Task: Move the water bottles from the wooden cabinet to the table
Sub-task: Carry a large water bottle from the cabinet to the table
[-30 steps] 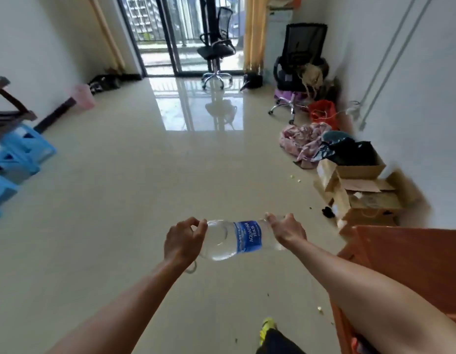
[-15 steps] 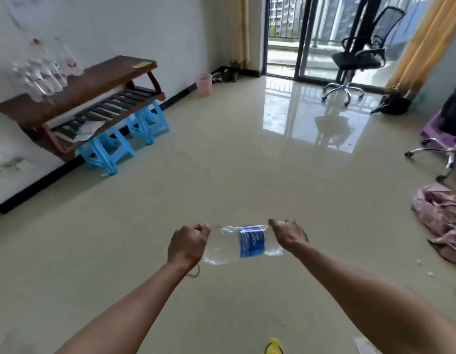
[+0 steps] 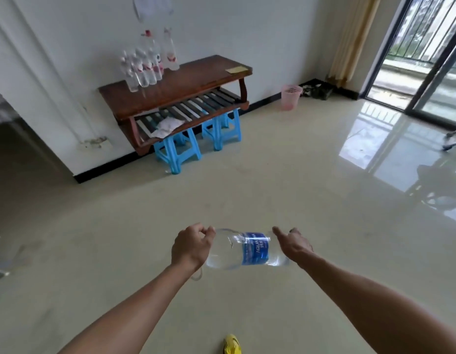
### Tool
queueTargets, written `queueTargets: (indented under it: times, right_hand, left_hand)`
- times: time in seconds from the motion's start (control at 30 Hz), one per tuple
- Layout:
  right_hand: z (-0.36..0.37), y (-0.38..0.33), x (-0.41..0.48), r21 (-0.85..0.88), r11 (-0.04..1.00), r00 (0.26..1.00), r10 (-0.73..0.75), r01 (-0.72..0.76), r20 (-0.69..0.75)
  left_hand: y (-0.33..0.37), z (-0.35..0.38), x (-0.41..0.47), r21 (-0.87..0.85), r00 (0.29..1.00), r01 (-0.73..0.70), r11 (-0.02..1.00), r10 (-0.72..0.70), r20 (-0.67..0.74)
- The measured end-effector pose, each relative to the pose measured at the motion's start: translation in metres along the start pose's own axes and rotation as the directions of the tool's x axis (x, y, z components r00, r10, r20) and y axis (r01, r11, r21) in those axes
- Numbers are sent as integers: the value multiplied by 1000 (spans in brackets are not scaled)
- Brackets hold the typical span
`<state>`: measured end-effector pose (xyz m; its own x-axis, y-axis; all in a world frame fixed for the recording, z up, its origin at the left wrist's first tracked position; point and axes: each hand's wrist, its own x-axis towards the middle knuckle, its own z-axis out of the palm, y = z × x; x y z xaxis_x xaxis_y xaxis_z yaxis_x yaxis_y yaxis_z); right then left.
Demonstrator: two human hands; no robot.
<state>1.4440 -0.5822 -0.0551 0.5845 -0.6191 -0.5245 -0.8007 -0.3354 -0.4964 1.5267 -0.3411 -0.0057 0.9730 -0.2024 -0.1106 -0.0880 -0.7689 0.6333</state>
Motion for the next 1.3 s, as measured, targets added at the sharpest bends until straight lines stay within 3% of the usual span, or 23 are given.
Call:
queueTargets:
  times: [0.27,0.5,0.77,0.97,1.3]
  right_hand:
    - [-26,-147,131,50,999,1000,6,-4,-30]
    - [-42,-252,291,46,999,1000,-15,15,-11]
    - [-84,-418,466,56,993,995,-101,100,7]
    - [-89,-539,564,17,983,982,-183,183,37]
    - [-72,-722,723,81,986,988,-150,148,20]
  left_hand:
    - [39,-34,198,18,999,-34,999,34,-6]
    - [72,-11,372,12,1000,-1,1000,1,-26]
    - [123,-24,572,-14,992,67,998,-68,-103]
    - [127,-45,704,-71,980,113,991,-123,-159]
    - [128,-82,956,-29,977,77,997,-81,-198]
